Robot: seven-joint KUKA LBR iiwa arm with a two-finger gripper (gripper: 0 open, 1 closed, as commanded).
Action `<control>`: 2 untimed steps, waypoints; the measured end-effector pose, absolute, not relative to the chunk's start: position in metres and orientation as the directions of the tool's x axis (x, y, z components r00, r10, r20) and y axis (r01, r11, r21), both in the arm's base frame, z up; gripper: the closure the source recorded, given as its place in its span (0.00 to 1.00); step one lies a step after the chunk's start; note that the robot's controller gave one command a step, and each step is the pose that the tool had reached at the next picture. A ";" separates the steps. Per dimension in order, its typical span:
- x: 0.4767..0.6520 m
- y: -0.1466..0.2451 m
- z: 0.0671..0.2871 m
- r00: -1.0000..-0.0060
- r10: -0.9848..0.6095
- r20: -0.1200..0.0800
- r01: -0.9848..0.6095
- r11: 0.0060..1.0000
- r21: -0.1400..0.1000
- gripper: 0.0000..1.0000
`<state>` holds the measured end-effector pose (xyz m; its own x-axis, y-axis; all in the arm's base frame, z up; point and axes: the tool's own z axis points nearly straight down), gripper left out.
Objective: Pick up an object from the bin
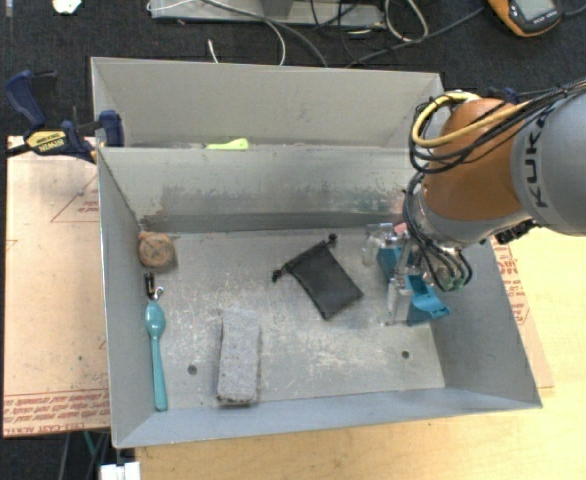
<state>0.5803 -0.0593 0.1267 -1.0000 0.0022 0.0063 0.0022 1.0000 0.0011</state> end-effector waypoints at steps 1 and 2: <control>0.582 -0.059 0.131 -1.000 0.000 -0.001 0.000 1.000 0.000 0.00; 0.591 -0.018 0.087 -0.978 0.211 -0.004 0.211 0.978 0.001 0.00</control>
Offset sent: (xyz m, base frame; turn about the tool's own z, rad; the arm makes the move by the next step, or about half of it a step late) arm 0.0114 0.0572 -0.0567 0.2721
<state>0.5912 -0.0180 0.0870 -0.9775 0.2107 -0.0039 0.2107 0.9775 0.0013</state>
